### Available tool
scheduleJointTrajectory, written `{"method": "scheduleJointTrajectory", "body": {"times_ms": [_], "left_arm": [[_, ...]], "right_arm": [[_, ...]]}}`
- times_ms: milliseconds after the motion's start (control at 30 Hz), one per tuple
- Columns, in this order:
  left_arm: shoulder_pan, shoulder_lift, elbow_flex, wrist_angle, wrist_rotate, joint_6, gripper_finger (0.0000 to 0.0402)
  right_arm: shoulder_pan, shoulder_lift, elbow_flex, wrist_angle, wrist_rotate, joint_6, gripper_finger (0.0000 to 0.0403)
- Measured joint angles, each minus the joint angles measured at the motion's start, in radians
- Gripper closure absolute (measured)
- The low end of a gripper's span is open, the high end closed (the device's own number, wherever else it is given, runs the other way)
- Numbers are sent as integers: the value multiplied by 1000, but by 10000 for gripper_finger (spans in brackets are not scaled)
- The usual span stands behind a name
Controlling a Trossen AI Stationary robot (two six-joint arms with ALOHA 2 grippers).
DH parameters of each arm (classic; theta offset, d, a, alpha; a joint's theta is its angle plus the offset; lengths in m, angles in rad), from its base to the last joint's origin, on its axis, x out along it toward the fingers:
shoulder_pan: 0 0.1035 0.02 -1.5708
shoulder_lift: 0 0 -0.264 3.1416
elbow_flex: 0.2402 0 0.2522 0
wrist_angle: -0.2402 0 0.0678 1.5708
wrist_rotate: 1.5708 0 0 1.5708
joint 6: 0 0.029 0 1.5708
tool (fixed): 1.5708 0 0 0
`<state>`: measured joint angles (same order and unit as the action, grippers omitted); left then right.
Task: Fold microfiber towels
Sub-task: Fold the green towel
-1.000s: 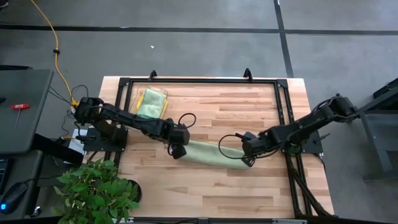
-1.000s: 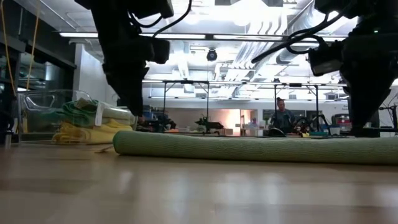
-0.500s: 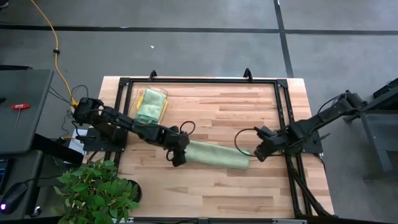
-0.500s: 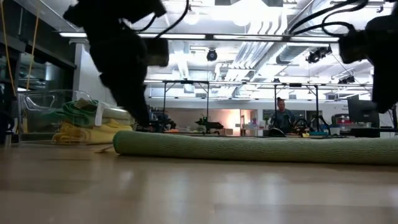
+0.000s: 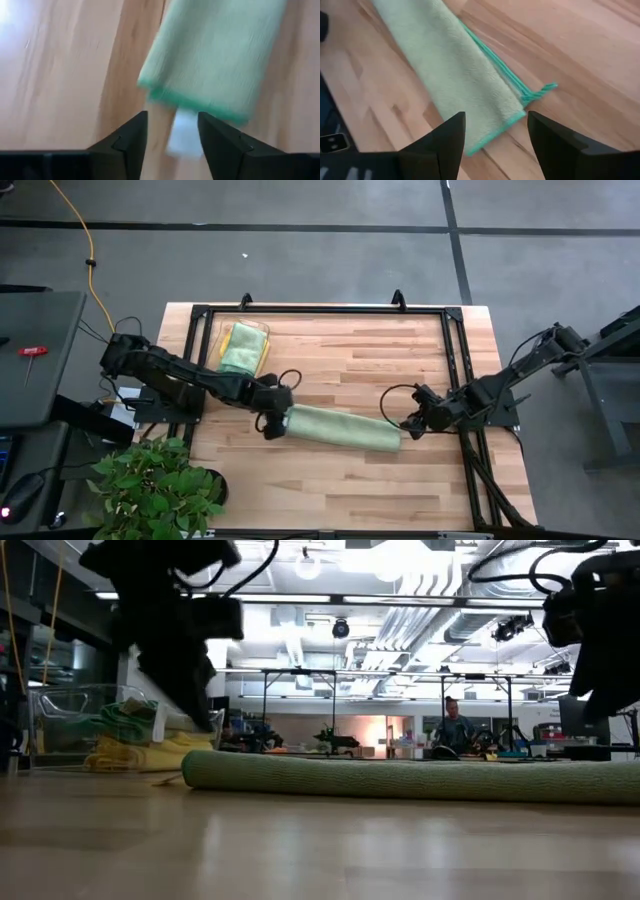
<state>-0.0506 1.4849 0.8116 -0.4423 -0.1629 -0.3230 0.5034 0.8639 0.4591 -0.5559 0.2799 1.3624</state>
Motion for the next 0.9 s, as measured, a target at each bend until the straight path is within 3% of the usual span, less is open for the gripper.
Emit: {"method": "scheduleJointTrajectory", "body": {"times_ms": [100,267,400,667,900], "left_arm": [[-1,20,3,-35,-6,113,277],[-1,63,2,-31,12,215,387],[-1,137,1,-4,17,238,393],[-22,205,4,30,7,188,400],[-94,194,2,82,31,67,401]], "right_arm": [[1,4,-3,-3,0,-1,197],[1,8,-3,-8,17,-10,197],[1,8,-3,-11,66,-13,197],[1,8,-3,-9,66,-9,197],[1,8,-3,-48,-13,-17,197]]}}
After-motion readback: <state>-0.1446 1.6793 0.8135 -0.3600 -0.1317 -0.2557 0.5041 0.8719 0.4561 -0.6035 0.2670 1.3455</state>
